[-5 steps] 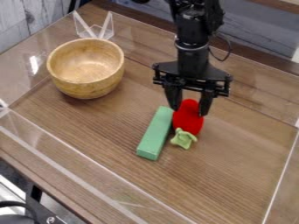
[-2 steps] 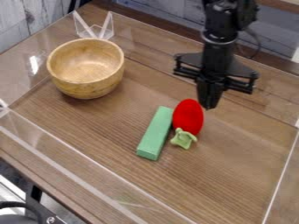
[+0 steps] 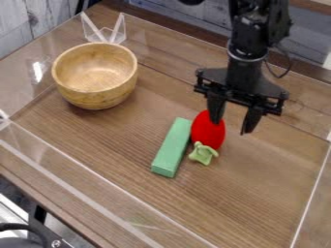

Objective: Move the red object to the left side of the table

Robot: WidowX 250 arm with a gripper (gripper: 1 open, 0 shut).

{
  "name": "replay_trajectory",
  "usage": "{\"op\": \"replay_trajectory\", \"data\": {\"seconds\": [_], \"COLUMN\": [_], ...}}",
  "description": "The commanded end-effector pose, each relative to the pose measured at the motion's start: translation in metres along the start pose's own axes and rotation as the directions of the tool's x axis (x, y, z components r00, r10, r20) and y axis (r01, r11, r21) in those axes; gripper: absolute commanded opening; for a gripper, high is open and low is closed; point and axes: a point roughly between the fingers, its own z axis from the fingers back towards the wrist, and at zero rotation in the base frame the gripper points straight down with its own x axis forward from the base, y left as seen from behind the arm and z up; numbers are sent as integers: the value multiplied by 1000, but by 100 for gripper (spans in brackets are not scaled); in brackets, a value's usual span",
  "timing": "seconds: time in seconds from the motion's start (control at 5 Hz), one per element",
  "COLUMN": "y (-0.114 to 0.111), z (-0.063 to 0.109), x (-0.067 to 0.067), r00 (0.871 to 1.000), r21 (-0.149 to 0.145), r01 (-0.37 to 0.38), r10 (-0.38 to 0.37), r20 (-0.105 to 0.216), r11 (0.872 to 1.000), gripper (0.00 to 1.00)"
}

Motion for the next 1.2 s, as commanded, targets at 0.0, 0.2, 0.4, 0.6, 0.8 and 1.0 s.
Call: {"op": "replay_trajectory", "data": {"seconds": [0.0, 0.2, 0.4, 0.6, 0.8, 1.0], "y": [-1, -1, -9, -11, -12, -15], "z": [13, 10, 13, 9, 6, 5], "x": [8, 8, 11, 11, 11, 12], "r00": [999, 999, 999, 999, 999, 999], "r21": [-10, -4, 1, 6, 10, 11], "r01": [-4, -5, 1, -1, -1, 2], "r10": [5, 6, -1, 1, 1, -2], "r20": [49, 43, 51, 46, 43, 42], "r11": [1000, 1000, 1000, 1000, 1000, 1000], "gripper": [0, 0, 0, 0, 0, 0]}}
